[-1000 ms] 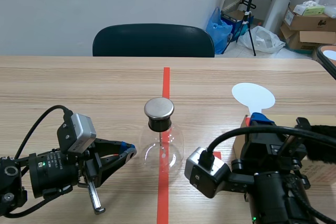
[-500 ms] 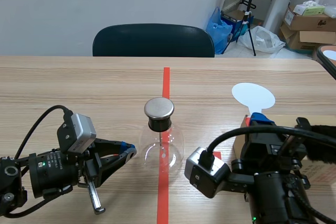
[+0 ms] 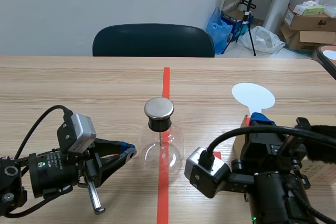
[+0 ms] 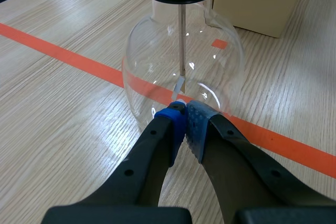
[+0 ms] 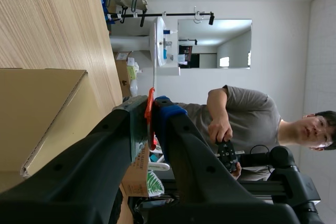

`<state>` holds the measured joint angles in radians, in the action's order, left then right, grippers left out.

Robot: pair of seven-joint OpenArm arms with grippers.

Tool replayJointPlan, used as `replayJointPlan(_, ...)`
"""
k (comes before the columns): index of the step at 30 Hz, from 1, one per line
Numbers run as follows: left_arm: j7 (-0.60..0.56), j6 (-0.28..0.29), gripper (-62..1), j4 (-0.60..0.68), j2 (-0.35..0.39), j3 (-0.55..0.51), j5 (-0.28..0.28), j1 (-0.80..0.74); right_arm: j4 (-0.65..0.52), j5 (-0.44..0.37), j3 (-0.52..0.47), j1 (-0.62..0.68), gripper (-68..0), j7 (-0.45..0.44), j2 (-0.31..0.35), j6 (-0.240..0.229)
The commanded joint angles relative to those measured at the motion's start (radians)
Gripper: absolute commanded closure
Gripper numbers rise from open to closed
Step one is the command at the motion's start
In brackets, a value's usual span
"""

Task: Do the electroscope experiment

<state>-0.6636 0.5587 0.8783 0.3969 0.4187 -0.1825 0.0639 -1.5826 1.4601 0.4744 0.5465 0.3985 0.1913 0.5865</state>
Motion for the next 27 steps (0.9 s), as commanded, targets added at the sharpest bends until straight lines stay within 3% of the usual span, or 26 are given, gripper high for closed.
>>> replayJointPlan(1,-0.020,0.005,-3.1,0.016,0.003,-0.002,0.013,0.000,-0.008,0.001,0.002,-0.006,-1.1,0.007,0.002,0.011)
replayJointPlan(6,-0.021,0.005,-3.1,0.016,0.005,-0.002,0.013,0.000,-0.015,0.001,0.002,0.024,-1.1,0.007,-0.001,0.021)
replayJointPlan(10,-0.023,0.005,-3.1,0.016,0.005,-0.002,0.013,0.000,-0.042,0.001,-0.018,0.057,-1.1,0.006,-0.001,0.083)
replayJointPlan(15,-0.027,0.005,-3.1,0.017,0.005,-0.002,0.013,0.000,-0.074,0.001,-0.066,0.111,-1.1,-0.012,-0.001,0.111)
replayJointPlan(19,-0.027,0.005,-3.1,0.017,0.006,-0.002,0.013,0.000,-0.076,0.001,-0.109,0.158,-1.1,-0.072,-0.003,0.196)
replayJointPlan(23,-0.028,0.006,-3.1,0.020,0.014,-0.002,0.013,-0.003,-0.075,0.001,-0.153,0.200,-1.1,-0.129,-0.003,0.196)
replayJointPlan(27,-0.041,0.013,-3.1,0.087,0.072,-0.005,0.014,-0.041,-0.074,0.001,-0.192,0.227,-1.1,-0.202,-0.003,0.196)
